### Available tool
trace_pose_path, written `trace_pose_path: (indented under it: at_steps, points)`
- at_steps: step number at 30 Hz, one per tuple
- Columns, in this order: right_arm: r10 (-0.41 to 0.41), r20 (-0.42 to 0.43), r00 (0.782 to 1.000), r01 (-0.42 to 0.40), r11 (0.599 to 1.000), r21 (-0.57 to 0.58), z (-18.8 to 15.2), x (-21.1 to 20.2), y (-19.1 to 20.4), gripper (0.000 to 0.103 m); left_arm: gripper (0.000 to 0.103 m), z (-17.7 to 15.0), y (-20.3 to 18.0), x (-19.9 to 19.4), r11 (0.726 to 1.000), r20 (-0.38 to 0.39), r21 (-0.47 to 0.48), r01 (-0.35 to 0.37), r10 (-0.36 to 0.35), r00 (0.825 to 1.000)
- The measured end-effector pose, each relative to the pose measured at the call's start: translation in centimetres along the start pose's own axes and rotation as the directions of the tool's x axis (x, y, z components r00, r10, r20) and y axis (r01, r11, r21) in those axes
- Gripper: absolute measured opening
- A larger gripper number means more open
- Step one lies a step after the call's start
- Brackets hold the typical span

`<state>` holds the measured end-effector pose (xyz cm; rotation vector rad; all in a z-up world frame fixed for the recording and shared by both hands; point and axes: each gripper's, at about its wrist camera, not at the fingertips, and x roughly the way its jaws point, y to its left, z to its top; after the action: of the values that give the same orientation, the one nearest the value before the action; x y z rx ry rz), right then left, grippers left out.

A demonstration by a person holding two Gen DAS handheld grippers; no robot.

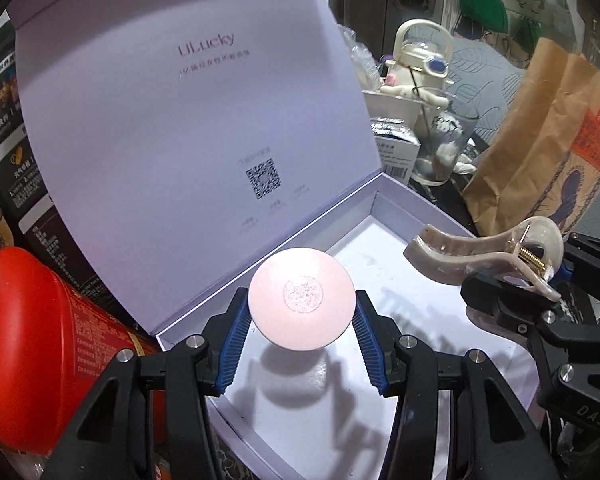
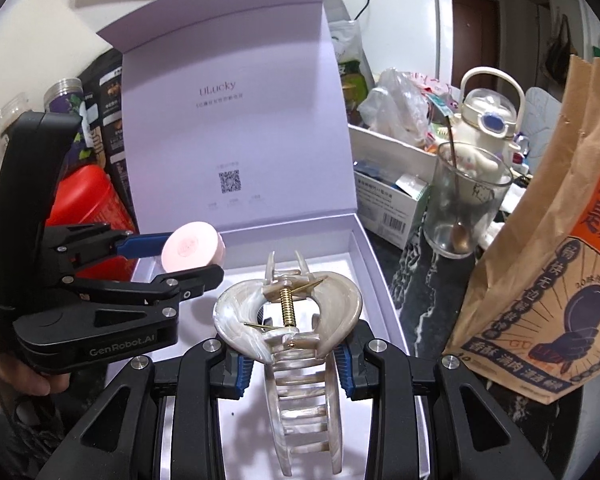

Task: Organize rigid objects
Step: 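Carry the compact with the left tool while the right tool carries the clip into the lavender box, then release the compact with the left tool while the right tool releases the clip inside the box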

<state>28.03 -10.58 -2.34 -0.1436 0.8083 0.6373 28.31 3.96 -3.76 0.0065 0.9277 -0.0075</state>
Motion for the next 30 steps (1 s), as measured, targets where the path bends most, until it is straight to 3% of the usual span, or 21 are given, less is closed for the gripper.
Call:
trace_pose_path:
  at_steps: [5,11,21,26,28,29,30]
  points:
    - [-0.02,0.003,1.0,0.02,1.0,-0.012,0.1,0.3,0.4,0.034,0.05,-0.2,0.0,0.1,1.0,0.011,-0.008,0.03,-0.029,1.0]
    - [-0.041,-0.021,0.999,0.041,0.999,-0.015,-0.5,0.9,0.3,0.034,0.05,-0.2,-0.3,1.0,1.0,-0.031,0.01,0.005,-0.005,1.0]
    - [-0.055,-0.061,0.997,0.055,0.998,-0.006,-1.7,1.9,-0.3,0.034,0.05,-0.9,-0.6,1.8,0.999,-0.075,0.019,0.025,-0.024,0.997]
    - [-0.07,-0.082,0.994,0.07,0.998,0.006,-2.1,2.3,-0.7,0.048,0.05,-1.2,-0.4,2.2,0.999,-0.097,0.02,0.029,-0.027,0.995]
    - [-0.066,-0.084,0.994,0.067,0.998,0.011,-2.2,2.2,-0.8,0.058,0.051,-1.3,-0.4,2.3,0.999,-0.109,0.024,0.036,-0.033,0.993]
    - [-0.069,-0.083,0.994,0.071,0.997,0.013,-2.2,2.2,-0.8,0.068,0.051,-1.3,-0.4,2.3,0.999,-0.11,0.023,0.036,-0.033,0.993]
    - [-0.071,-0.083,0.994,0.073,0.997,0.015,-2.2,2.1,-0.9,0.07,0.051,-1.3,-0.4,2.3,0.999,-0.109,0.022,0.035,-0.032,0.993]
